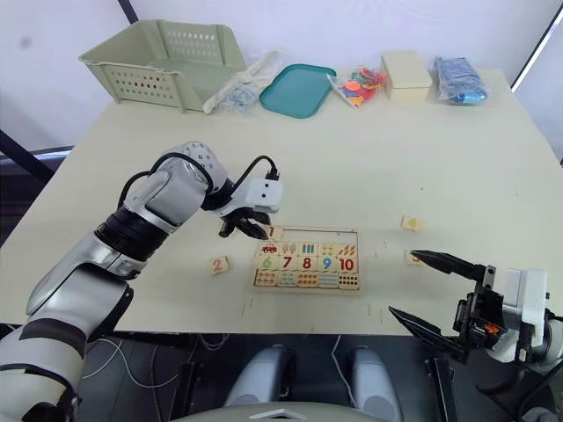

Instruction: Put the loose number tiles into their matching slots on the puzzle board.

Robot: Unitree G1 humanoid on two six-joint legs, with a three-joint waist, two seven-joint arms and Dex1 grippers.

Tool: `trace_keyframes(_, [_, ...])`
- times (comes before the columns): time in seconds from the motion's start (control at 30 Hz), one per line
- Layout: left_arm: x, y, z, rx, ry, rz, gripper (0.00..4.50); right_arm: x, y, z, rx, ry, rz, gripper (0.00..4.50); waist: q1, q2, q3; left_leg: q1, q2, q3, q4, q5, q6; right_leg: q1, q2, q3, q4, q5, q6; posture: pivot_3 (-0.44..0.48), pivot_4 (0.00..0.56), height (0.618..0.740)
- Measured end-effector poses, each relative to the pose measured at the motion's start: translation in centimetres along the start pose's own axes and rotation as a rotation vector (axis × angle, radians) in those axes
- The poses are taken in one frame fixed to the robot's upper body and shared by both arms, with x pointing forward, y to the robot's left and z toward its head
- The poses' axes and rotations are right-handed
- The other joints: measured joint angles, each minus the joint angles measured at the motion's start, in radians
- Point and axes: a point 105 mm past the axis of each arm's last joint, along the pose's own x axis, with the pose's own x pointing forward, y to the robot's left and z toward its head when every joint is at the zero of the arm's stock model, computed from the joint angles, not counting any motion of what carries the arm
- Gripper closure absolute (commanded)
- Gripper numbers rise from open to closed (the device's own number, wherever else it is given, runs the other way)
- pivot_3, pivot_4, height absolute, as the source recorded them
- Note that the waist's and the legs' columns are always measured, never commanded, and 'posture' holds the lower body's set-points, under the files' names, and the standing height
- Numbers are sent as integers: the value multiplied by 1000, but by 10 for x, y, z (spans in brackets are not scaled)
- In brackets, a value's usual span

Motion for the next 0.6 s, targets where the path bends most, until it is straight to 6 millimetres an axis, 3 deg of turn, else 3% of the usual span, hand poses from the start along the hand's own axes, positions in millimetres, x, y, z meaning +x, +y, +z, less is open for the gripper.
trace_keyframes(0.6, [0, 1, 0, 16, 12, 6, 3574, 0, -1, 1, -1, -2, -12, 0, 0, 0, 0, 0, 0, 0, 0, 0, 0, 0, 0, 0, 0, 0, 0, 0, 150, 740])
